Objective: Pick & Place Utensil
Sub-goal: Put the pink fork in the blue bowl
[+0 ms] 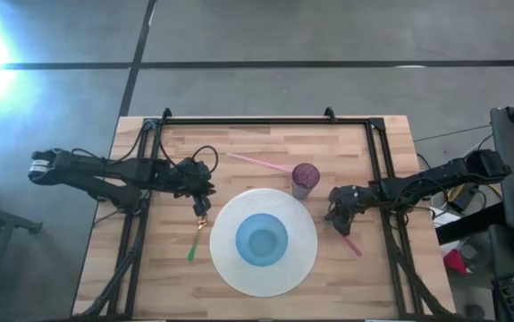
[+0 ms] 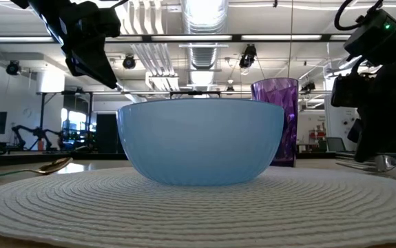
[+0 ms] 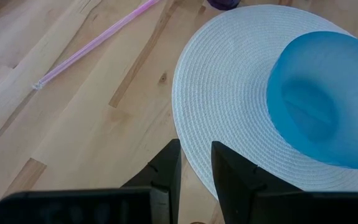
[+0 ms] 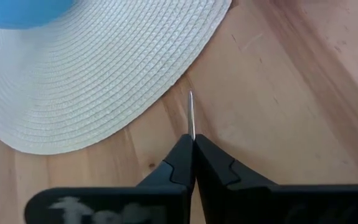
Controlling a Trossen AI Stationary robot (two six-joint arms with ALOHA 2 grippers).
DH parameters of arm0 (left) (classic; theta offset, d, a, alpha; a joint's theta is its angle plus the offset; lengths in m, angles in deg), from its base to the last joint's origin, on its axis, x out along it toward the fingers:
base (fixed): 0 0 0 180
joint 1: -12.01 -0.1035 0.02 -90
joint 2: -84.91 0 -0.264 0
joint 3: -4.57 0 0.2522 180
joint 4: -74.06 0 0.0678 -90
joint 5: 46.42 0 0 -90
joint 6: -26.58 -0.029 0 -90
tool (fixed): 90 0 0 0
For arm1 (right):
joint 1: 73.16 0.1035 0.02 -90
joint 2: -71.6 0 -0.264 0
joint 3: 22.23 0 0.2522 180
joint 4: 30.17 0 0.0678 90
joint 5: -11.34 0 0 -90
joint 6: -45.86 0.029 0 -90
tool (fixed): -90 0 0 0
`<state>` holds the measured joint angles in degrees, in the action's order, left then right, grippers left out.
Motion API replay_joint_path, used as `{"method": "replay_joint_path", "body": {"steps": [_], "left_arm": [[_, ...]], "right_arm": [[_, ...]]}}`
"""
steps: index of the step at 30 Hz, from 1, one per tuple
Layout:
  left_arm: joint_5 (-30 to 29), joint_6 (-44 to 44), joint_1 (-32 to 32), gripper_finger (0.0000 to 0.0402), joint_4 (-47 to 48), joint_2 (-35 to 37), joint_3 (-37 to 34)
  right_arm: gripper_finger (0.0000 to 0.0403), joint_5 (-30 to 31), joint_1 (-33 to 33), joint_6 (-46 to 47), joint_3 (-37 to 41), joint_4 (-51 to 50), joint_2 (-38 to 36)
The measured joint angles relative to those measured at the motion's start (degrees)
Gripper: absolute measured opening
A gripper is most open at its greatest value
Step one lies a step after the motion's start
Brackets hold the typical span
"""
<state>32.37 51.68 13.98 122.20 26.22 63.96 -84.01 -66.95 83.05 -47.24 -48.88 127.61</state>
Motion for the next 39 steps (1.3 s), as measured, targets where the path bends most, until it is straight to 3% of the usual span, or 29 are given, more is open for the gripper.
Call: {"method": "replay_joint_path", "body": {"steps": [18, 39], "left_arm": [[0.0, 0.0, 0.0, 0.0081, 0.0, 0.0, 0.0], [3.2, 0.0, 0.0, 0.0081, 0.0, 0.0, 0.0]], "right_arm": [[0.0007, -2.9, 0.0, 0.4, -1.5, 0.5, 0.0], [0.0008, -5.2, 3.6, 0.0, -11.7, 0.5, -0.1]]}}
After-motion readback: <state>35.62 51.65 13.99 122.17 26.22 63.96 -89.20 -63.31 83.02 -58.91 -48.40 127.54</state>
